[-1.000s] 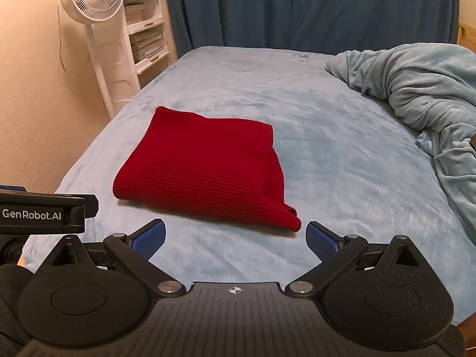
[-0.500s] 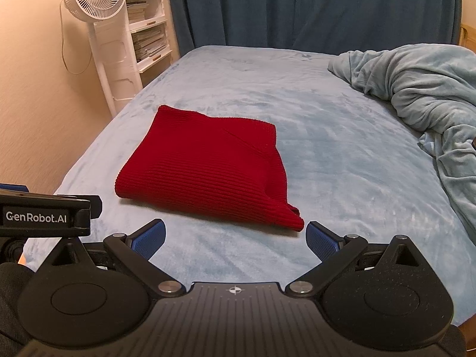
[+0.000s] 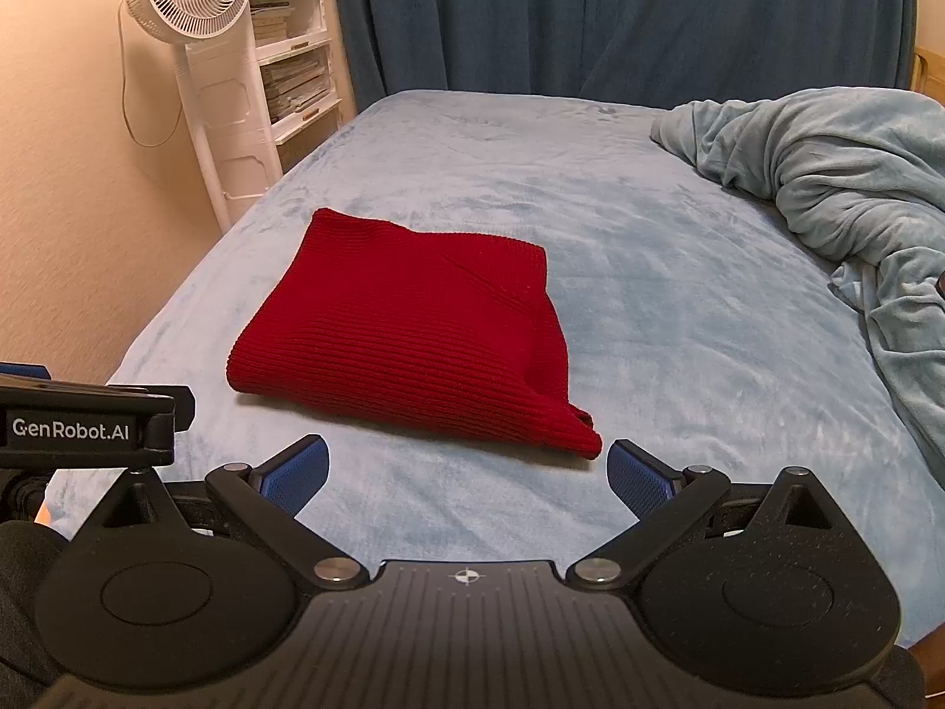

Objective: Fold small clothes

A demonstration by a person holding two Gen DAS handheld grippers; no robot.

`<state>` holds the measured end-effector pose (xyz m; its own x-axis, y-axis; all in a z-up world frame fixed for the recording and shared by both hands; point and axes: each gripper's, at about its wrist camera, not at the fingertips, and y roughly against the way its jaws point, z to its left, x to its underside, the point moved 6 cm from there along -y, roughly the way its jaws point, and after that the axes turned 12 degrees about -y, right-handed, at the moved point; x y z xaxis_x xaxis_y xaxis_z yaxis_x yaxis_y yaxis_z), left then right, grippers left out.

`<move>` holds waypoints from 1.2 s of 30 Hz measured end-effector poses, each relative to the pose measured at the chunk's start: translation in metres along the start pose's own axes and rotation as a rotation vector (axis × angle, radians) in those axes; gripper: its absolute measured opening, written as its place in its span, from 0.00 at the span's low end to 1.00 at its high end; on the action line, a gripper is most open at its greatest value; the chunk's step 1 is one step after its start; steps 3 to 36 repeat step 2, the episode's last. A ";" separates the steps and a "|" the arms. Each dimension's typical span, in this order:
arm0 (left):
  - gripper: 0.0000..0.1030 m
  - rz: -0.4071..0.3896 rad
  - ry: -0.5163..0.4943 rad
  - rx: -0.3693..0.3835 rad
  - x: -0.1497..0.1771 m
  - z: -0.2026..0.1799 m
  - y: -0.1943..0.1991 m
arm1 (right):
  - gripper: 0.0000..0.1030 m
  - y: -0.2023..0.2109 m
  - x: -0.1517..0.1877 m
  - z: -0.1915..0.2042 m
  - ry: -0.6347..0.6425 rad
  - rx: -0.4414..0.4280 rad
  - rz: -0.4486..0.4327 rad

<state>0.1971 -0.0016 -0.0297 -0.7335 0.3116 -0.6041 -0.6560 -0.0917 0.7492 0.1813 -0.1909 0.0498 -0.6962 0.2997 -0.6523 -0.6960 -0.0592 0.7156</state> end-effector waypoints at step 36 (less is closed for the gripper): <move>1.00 0.006 -0.004 -0.008 0.000 0.001 -0.001 | 0.97 0.000 0.000 0.000 0.000 0.000 0.000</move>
